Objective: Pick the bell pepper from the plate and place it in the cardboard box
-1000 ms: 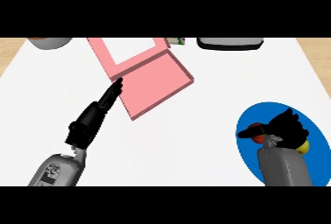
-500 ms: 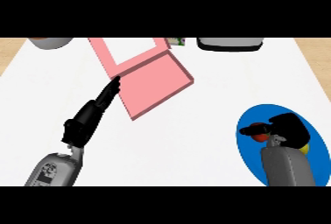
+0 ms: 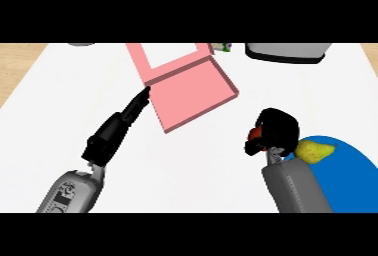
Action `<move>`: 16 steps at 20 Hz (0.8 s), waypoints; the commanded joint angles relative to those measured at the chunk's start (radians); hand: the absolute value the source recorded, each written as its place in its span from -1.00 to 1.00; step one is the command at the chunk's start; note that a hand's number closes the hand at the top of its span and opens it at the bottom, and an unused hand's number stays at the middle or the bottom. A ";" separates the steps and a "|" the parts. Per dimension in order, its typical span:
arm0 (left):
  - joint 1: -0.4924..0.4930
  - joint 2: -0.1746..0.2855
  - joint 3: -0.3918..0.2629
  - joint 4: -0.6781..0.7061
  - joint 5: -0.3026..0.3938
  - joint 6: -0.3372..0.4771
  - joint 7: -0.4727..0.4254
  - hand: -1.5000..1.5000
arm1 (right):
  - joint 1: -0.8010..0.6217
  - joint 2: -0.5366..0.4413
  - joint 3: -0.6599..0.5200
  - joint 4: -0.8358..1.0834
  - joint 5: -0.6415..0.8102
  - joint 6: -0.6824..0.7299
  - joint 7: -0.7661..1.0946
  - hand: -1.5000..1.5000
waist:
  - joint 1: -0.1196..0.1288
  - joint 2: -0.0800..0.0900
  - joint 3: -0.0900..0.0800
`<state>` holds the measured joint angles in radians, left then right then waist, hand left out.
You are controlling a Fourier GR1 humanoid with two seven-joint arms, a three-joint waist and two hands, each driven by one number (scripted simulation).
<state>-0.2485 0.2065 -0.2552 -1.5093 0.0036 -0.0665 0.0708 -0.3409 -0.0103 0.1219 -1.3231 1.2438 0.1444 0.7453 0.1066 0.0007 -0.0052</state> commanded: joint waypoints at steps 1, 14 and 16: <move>-0.028 -0.017 -0.039 0.004 -0.003 -0.030 -0.005 0.00 | -0.089 0.010 0.292 -0.009 -0.041 0.082 -0.305 1.00 | 0.096 0.010 0.008; 0.007 0.013 0.063 0.026 -0.007 0.009 -0.002 0.00 | -0.048 -0.094 0.510 -0.514 -0.175 0.153 -0.711 1.00 | -0.116 -0.004 0.005; 0.020 0.000 0.066 0.064 -0.018 0.019 -0.046 0.00 | -0.056 -0.049 0.522 -0.646 -0.211 0.272 -0.648 1.00 | -0.120 -0.004 0.005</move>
<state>-0.2232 0.2055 -0.2159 -1.4953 -0.0081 -0.0489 0.0610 -0.4049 -0.0617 0.6406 -1.7783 1.0956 0.2987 0.1007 0.0073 -0.0042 0.0000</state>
